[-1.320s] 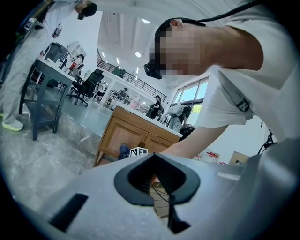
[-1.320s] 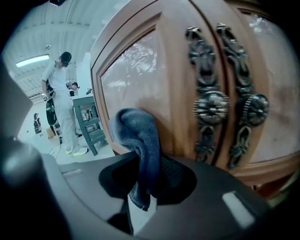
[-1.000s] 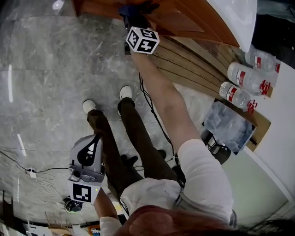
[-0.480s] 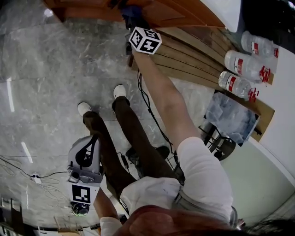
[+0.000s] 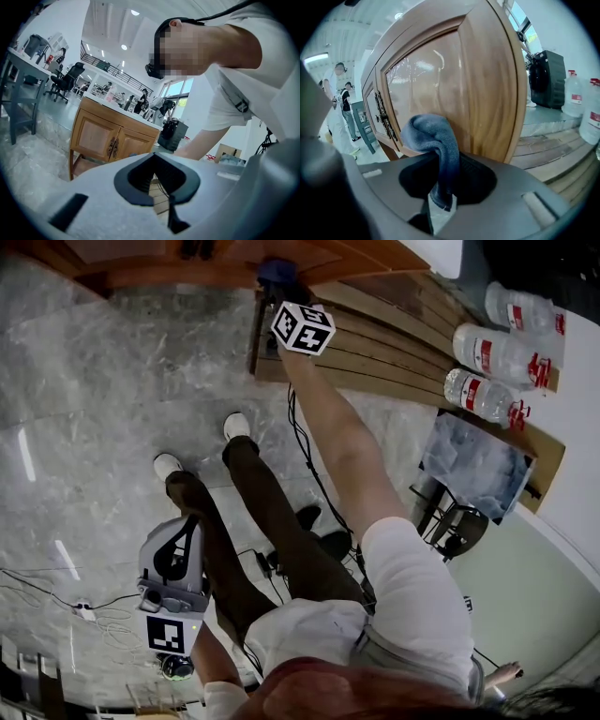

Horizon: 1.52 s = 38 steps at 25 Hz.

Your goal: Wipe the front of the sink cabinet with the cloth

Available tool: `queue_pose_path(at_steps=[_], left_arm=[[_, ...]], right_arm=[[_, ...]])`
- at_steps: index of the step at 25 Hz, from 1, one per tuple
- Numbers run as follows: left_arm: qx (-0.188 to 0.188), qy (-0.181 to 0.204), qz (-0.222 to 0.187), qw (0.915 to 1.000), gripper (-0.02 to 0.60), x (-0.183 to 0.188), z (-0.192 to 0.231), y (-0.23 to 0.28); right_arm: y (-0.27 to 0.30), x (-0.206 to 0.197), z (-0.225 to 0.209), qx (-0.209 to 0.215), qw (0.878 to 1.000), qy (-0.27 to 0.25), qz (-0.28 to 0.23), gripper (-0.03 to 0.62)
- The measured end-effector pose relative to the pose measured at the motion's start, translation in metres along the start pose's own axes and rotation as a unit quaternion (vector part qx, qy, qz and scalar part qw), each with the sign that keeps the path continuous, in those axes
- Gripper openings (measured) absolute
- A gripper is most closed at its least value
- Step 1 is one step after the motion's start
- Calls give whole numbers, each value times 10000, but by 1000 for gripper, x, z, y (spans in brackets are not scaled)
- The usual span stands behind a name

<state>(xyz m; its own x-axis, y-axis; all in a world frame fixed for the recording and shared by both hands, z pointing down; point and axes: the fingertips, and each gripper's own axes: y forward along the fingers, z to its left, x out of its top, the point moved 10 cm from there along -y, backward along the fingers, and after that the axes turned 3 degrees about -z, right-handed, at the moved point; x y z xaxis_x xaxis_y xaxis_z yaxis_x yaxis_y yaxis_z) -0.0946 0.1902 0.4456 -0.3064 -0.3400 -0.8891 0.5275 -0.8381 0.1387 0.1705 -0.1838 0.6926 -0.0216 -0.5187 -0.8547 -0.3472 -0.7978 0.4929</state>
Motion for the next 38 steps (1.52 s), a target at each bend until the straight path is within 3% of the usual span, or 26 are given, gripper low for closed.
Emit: queue_pose_path(at_steps=[10,21,27,32,35,38], left_arm=[[-177,-21,119,9998,-2,-6,-11,18],[-212,-51,127,9997,-2,-8,-11,25],[-265,-57,147,9995,-2,-11,-12,28],[-255,-28,133,9996,-2,-8,-12,28],[-275,16,84,9996,-2,-1,-15,29],[-302,58,41,9995,-2,10,-22,28]], right_arm=[[-22,-2,-43,-102,9993,-342,103,104],[-38,-13,-75,-623,9979,-32,149,103],[-36,-13,-75,-585,9982,-39,126,103],[-46,-8,-74,-511,9982,316,-28,103],[-63,9,-69,-260,9990,296,-213,103],[-92,34,-57,120,9992,-47,-382,103]])
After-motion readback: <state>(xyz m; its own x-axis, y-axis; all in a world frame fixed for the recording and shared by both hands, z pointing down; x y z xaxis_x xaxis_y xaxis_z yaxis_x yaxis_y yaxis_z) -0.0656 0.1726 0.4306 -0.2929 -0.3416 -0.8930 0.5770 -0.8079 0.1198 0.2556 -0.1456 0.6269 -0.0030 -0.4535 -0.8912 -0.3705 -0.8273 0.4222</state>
